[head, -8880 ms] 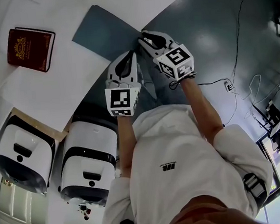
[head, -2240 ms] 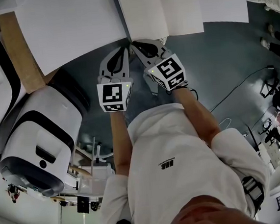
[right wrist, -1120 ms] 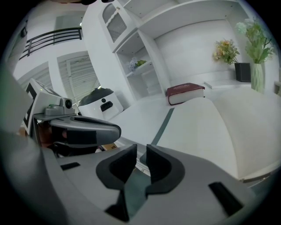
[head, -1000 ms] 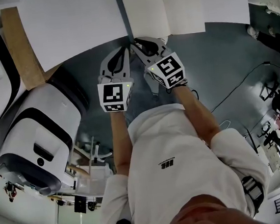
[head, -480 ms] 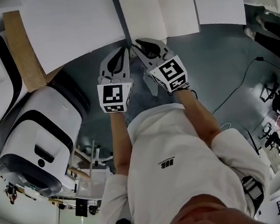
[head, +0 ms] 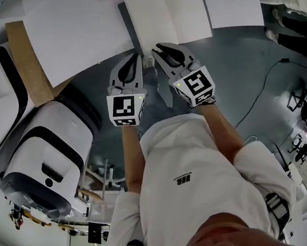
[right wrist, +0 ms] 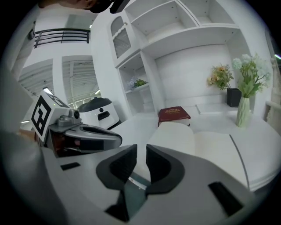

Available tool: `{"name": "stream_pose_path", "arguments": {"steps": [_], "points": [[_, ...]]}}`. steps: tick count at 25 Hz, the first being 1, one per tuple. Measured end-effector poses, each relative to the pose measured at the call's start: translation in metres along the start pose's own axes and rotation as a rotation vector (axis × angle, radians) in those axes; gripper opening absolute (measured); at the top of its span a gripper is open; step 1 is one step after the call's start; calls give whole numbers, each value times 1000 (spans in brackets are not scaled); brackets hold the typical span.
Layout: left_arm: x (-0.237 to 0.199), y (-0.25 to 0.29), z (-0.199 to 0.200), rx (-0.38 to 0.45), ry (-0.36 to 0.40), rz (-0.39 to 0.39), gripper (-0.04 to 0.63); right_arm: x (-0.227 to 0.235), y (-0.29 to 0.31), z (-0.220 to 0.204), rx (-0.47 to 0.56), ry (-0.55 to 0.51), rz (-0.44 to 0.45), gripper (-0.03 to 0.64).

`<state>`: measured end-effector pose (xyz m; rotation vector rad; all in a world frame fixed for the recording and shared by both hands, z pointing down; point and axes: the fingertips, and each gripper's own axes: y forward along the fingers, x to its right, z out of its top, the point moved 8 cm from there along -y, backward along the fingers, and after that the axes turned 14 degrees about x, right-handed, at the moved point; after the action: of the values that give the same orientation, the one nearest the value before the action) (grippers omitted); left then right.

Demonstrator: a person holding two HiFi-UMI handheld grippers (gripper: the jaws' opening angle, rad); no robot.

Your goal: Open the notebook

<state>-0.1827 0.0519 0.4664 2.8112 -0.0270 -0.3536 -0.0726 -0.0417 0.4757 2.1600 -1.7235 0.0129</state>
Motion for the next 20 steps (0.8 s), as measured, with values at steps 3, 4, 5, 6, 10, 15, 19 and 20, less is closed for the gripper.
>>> {"name": "stream_pose_path", "arguments": {"steps": [3,4,5,6,10,15,19,20], "points": [[3,1,6,7,5,-7,0,4,-6,5,-1,-17,-22,40],[4,1,7,8,7,-9,0,5,-7,6,-1,-21,-27,40],[5,1,7,8,9,-12,0,5,-9,7,0,-24,-32,40],[6,1,8,9,10,-14,0,5,-10,8,2,-27,-36,40],[10,-1,10,10,14,-21,0,5,-16,10,7,-34,-45,40],[12,0,12,8,16,-28,0,5,-19,13,12,-36,-55,40],[12,1,13,12,17,-30,0,7,-19,14,17,-40,-60,40],[12,1,13,12,16,-31,0,7,-19,15,17,-41,-61,40]]}}
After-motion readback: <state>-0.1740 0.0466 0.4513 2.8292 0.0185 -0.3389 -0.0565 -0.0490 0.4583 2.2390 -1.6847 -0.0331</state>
